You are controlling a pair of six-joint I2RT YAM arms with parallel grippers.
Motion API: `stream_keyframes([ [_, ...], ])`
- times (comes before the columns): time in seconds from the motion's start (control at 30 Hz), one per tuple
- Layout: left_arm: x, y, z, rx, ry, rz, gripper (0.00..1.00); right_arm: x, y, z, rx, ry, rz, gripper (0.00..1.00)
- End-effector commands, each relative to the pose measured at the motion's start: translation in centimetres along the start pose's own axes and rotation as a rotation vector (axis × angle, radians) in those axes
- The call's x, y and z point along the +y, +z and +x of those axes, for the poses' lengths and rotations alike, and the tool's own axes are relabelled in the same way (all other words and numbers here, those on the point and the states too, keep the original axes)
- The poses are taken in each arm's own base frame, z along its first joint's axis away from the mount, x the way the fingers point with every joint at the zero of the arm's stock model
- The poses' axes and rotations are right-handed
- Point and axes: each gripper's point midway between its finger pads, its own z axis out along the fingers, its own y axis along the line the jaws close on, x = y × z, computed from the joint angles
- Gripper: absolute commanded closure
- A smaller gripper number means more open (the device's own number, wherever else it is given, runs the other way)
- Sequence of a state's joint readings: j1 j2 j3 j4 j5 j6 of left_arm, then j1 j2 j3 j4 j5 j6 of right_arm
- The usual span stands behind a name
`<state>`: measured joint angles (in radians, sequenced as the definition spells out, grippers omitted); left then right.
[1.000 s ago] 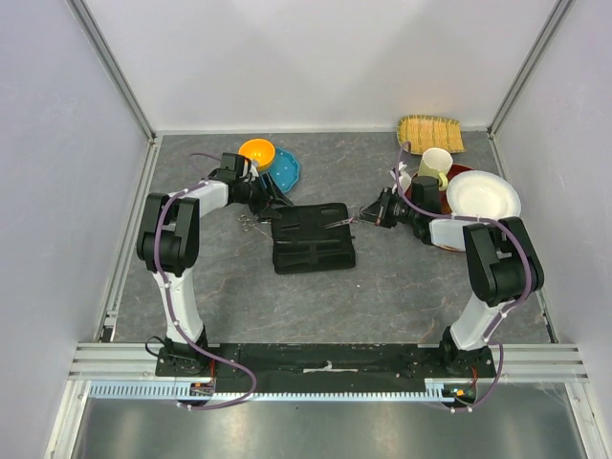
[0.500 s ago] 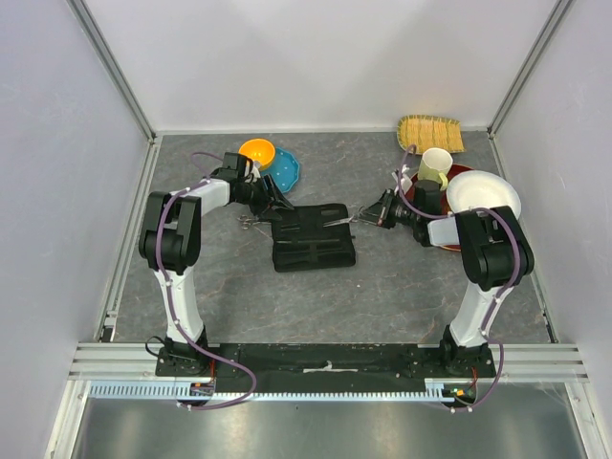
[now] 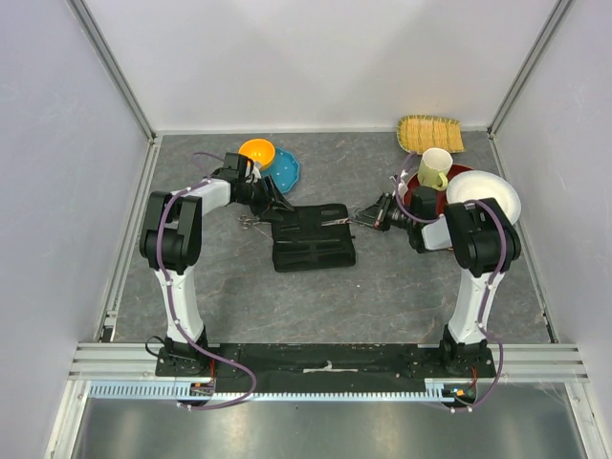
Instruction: Sort the hair-cutting tools
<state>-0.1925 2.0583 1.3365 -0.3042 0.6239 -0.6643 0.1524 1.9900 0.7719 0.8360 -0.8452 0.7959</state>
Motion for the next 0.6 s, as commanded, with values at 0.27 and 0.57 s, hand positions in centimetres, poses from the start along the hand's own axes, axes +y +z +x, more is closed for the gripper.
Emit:
stream_keyframes([
  [0.27,1.3,1.4,0.6,0.010,0.007,-0.043,0.43,2.8,1.7,1.2,-0.011,0.014,-0.187,1.00],
  [0.57,1.3,1.4,0.6,0.006,0.006,-0.048,0.43,0.2,2.9,2.8,0.088,-0.019,0.040,0.40],
])
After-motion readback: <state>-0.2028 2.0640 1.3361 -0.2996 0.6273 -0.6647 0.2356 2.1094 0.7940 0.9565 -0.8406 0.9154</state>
